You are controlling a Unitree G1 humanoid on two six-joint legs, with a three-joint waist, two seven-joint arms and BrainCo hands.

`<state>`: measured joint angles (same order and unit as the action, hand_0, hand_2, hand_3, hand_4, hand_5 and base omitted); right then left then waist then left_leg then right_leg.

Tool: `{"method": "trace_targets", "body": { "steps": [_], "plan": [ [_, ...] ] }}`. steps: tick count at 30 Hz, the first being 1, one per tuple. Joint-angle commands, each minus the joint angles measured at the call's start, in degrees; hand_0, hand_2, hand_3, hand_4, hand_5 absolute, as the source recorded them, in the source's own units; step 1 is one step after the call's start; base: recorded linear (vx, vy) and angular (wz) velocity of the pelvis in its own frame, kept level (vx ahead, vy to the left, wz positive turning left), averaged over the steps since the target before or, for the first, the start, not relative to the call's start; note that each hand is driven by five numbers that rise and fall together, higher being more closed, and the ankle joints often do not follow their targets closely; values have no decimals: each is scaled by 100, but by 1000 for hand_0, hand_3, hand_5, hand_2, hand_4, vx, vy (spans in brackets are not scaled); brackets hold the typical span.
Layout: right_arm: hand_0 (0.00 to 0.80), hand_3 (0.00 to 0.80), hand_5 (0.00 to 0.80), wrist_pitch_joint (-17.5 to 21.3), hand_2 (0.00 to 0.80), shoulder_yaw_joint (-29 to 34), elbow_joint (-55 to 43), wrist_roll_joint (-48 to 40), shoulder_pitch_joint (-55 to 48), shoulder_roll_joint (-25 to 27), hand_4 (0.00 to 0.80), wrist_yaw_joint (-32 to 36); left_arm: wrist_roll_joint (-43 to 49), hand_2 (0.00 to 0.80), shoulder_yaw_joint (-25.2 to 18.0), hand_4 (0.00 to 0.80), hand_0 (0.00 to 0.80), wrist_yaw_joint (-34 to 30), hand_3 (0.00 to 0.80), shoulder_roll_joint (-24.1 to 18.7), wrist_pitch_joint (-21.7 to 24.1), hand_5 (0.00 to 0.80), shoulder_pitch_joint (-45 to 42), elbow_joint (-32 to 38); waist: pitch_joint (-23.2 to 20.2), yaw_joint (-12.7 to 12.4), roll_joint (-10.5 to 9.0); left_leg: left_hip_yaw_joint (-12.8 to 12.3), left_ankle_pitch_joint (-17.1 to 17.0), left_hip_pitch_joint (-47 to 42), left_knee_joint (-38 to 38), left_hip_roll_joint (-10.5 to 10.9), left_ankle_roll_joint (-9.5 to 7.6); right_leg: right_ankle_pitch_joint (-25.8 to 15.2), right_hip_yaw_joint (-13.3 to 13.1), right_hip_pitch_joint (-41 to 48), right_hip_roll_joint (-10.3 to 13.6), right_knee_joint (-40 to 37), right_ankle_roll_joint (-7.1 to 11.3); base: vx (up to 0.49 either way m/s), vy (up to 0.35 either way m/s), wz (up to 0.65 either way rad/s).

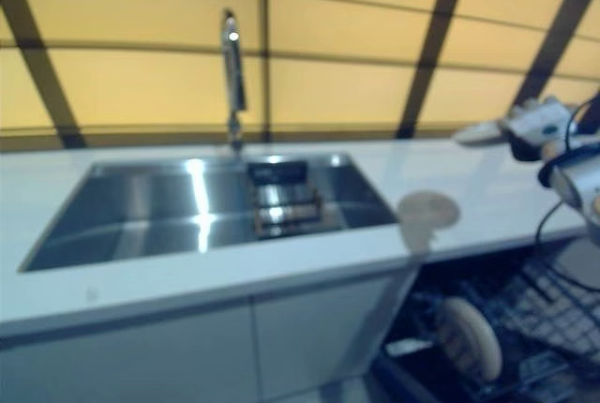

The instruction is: Take plates into dishwasher

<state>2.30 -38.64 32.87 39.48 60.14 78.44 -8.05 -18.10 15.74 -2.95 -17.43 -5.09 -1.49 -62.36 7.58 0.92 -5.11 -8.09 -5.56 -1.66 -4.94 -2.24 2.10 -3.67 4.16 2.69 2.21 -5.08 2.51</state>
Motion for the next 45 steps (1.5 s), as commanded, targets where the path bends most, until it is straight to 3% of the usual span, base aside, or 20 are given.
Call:
{"method": "trace_targets", "body": {
  "steps": [1,8,18,26,32,37,45],
  "plan": [
    [800,800,800,-398,800,395,242,-537,172,414,800,-217,315,0,-50,0,0,-101,0,-117,173,0,109,-284,-146,-78,-268,112,870,-377,61,475,-420,-94,109,-57,-101,8,469,1,-5,-11],
    [800,800,800,-588,800,1334,559,-2317,-744,587,800,201,405,0,-88,0,0,-186,0,-150,206,0,104,-307,-177,72,-276,-16,869,-395,62,433,-415,-139,7,-98,-129,8,474,-12,-9,-10],
    [800,800,800,-816,800,2302,796,-3629,-1475,508,800,664,449,0,-110,0,0,-222,0,-175,237,0,111,-353,-163,150,-281,-101,872,-409,58,397,-415,-171,-49,-135,-144,8,460,-1,-11,-6],
    [800,800,800,-1375,800,3598,955,-5366,-2518,-89,800,1788,513,0,-275,0,0,-286,0,-224,276,0,167,-536,-124,218,-266,-180,880,-444,58,365,-414,-198,-78,-153,-125,11,426,11,-1,-1],
    [800,800,800,-1506,800,3821,954,-5662,-2715,-327,800,2087,508,0,-341,0,0,-315,0,-229,335,0,151,-589,-102,225,-251,-190,886,-465,62,356,-411,-189,-75,-149,-119,13,408,18,-1,-8],
    [800,800,800,-1905,800,4164,924,-6033,-3134,-718,800,2577,539,0,-418,0,0,-321,0,-201,423,0,126,-660,-71,240,-231,-221,885,-481,57,351,-405,-177,-46,-143,-116,20,374,0,0,0],
    [800,800,800,-1907,800,4286,991,-5853,-3389,-852,800,2750,558,0,-464,0,0,-307,0,-200,480,0,96,-705,-41,265,-219,-245,878,-495,53,349,-400,-179,-43,-153,-122,26,357,0,0,0]
  ]
}}
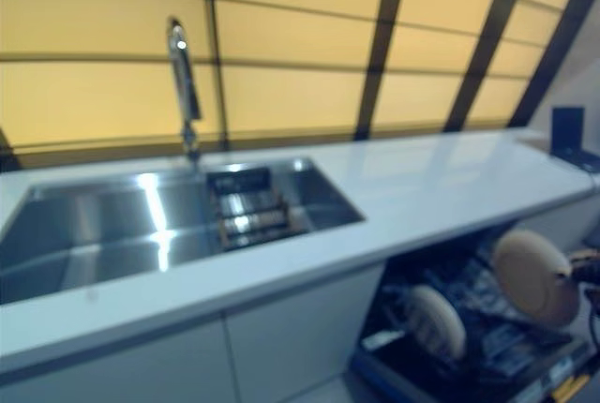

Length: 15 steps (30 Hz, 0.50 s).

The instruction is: Take plates into dishwasher

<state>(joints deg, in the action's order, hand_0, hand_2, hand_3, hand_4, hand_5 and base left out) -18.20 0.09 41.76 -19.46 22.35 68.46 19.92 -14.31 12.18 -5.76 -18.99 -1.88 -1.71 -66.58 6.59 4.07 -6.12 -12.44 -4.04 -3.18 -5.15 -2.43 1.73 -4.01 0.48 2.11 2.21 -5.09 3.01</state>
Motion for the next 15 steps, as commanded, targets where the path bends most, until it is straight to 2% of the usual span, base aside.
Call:
{"method": "trace_targets", "body": {
  "steps": [1,6,15],
  "plan": [
    [800,800,800,165,800,414,87,98,383,140,800,-61,171,0,-97,0,0,-19,0,-44,154,0,117,-274,60,-50,-117,189,725,-339,76,369,-363,-148,325,-95,-122,26,309,0,0,0],
    [800,800,800,172,800,397,-95,215,271,40,800,-178,60,0,-85,0,0,-11,0,-33,205,0,99,-207,111,-36,-94,176,706,-306,84,366,-359,-163,318,-144,-119,37,311,-10,-13,0],
    [800,800,800,343,800,286,-385,431,257,-153,800,-828,-126,0,11,0,0,-86,0,-30,232,0,-5,-16,301,-65,26,191,673,-215,109,382,-359,-151,336,-205,-94,53,299,-16,-25,0]
  ]
}}
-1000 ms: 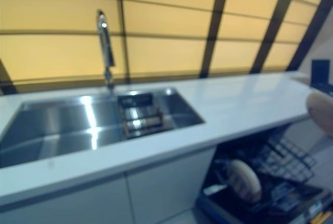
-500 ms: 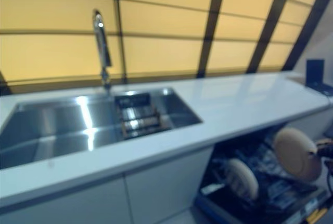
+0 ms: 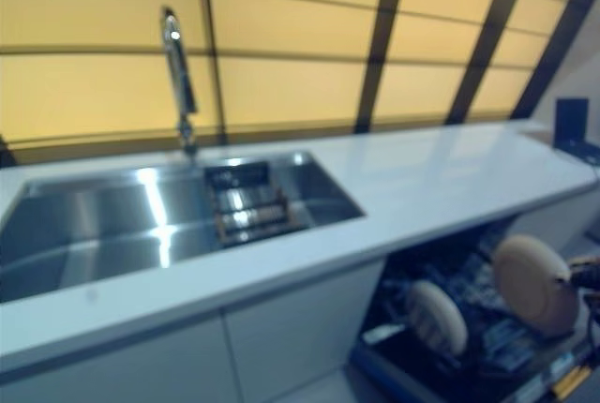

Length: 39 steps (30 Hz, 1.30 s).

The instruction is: Take plates into dishwasher

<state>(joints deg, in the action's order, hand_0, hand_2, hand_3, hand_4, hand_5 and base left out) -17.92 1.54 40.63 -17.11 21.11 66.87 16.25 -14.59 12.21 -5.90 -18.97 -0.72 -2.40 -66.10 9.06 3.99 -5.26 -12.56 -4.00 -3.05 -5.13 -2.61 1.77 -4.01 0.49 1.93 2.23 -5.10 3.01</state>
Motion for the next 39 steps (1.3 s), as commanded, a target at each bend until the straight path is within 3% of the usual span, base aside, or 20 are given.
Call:
{"method": "trace_targets", "body": {
  "steps": [1,9,20,39],
  "plan": [
    [800,800,800,277,800,90,-322,235,472,-9,800,-532,-144,0,33,0,0,-70,0,-55,114,0,65,-41,114,-65,-20,219,660,-189,115,417,-359,-146,343,-215,-82,62,295,-69,-61,1],
    [800,800,800,105,800,-291,-446,208,1130,-42,800,-765,-369,0,106,0,0,-83,0,-83,130,0,140,70,428,-52,194,247,600,32,185,440,-297,-110,402,-374,-40,96,246,-46,-35,1],
    [800,800,800,174,800,-505,-495,307,1420,-150,800,-871,-467,0,228,0,0,-88,0,-47,139,0,239,186,702,-9,397,230,531,212,212,417,-199,-81,552,-519,6,111,189,-3,-28,4],
    [800,800,800,94,800,-579,-594,693,1414,-141,800,-893,-584,0,333,0,0,-123,0,-23,182,0,332,274,924,95,649,153,509,306,237,448,-111,-20,606,-665,60,189,144,1,-3,1]
  ]
}}
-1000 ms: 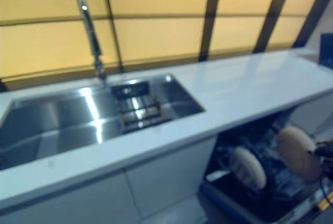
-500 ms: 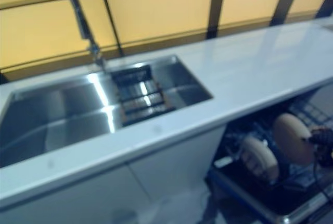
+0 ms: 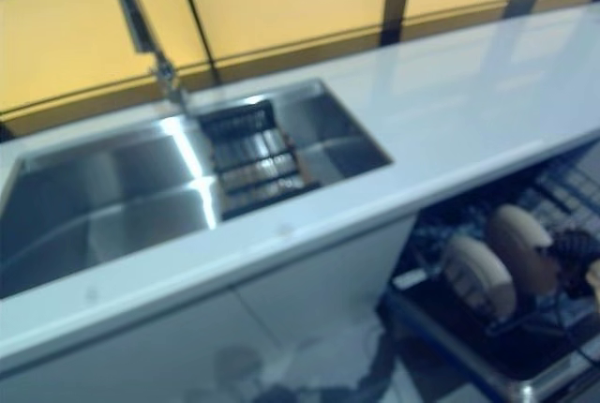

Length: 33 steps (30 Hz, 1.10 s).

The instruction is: Take plates into dishwasher

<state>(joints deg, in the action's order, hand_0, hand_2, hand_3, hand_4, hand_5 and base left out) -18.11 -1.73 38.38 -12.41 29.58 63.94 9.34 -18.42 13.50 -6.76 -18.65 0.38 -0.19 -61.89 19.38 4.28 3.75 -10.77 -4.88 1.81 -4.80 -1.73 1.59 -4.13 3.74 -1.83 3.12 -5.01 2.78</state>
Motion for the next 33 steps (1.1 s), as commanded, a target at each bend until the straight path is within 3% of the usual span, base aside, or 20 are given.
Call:
{"method": "trace_targets", "body": {
  "steps": [1,33],
  "plan": [
    [800,800,800,100,800,-260,-375,266,571,161,800,-204,-205,0,209,0,0,-47,0,-56,73,0,110,-134,-95,69,-232,-32,594,-173,205,360,-87,-6,286,-295,-24,178,165,0,0,0],
    [800,800,800,156,800,-547,-29,762,1079,647,800,-716,-256,0,465,0,0,-132,0,-82,25,0,199,144,129,168,289,-154,492,-77,138,354,98,31,371,-495,41,144,146,-8,-9,0]
  ]
}}
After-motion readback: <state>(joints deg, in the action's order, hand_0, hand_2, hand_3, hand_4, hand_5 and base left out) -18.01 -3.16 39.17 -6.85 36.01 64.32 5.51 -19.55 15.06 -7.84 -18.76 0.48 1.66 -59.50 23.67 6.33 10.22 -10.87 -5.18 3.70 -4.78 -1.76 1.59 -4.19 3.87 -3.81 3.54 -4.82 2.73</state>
